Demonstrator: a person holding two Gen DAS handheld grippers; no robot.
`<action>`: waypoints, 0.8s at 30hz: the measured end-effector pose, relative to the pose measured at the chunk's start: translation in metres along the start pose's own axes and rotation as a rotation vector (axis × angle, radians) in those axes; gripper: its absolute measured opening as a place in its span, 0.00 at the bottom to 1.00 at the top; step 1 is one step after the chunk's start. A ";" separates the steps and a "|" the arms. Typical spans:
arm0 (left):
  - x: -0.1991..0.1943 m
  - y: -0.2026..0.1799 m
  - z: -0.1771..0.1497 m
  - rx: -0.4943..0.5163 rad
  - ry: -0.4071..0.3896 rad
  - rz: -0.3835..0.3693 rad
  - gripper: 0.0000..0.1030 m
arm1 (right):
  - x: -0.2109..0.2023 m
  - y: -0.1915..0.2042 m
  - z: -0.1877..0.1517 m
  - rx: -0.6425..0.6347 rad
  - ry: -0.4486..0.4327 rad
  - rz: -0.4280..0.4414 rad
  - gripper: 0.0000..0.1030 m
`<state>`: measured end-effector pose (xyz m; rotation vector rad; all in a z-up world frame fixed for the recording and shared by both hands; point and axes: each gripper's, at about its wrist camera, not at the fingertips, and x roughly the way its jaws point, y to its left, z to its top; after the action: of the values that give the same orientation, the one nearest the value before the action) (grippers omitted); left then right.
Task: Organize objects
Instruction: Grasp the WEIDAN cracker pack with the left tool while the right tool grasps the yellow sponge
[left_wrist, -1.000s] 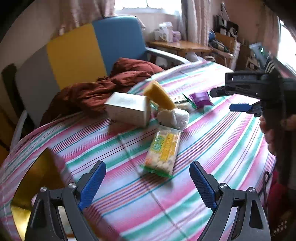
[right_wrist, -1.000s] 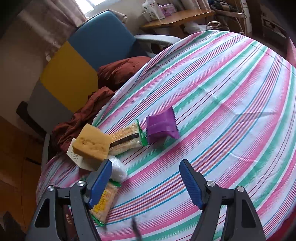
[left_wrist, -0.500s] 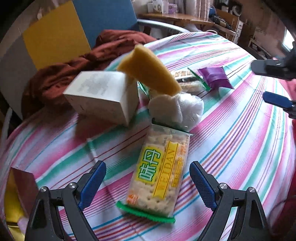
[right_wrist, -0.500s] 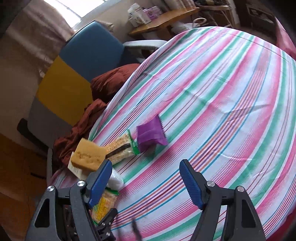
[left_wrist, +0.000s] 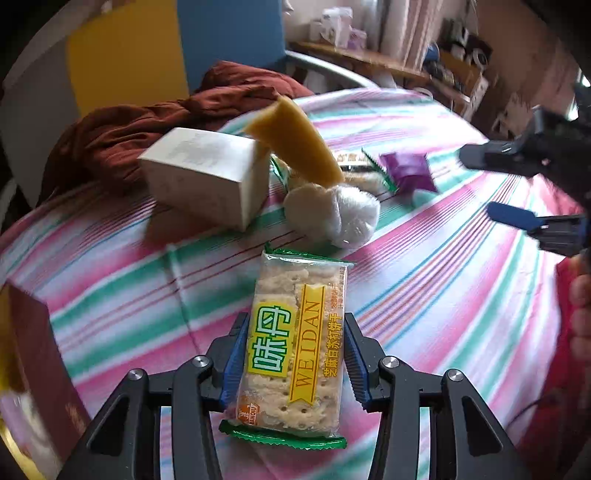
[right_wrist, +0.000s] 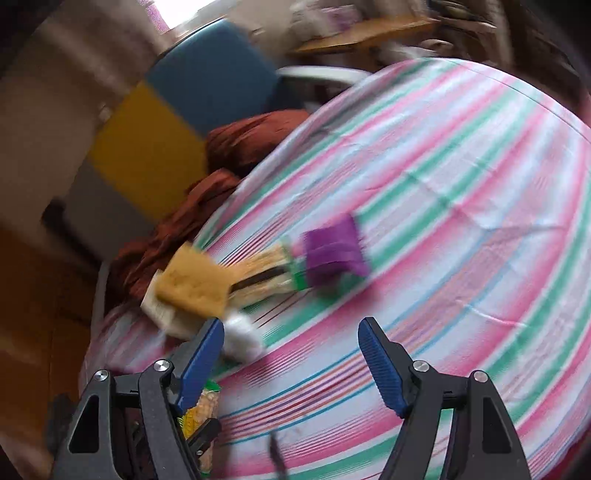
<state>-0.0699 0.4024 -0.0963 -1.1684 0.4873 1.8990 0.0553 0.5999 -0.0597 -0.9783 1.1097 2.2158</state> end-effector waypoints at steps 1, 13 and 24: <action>-0.008 0.003 -0.004 -0.017 -0.009 -0.012 0.47 | 0.002 0.009 -0.002 -0.040 0.009 0.006 0.74; -0.095 0.036 -0.035 -0.139 -0.126 -0.085 0.47 | 0.049 0.119 -0.003 -0.642 0.021 -0.088 0.80; -0.116 0.072 -0.063 -0.254 -0.138 -0.095 0.47 | 0.094 0.129 0.010 -0.704 0.051 -0.082 0.44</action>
<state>-0.0683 0.2658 -0.0339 -1.1873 0.1150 1.9831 -0.0947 0.5441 -0.0651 -1.3218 0.2705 2.5658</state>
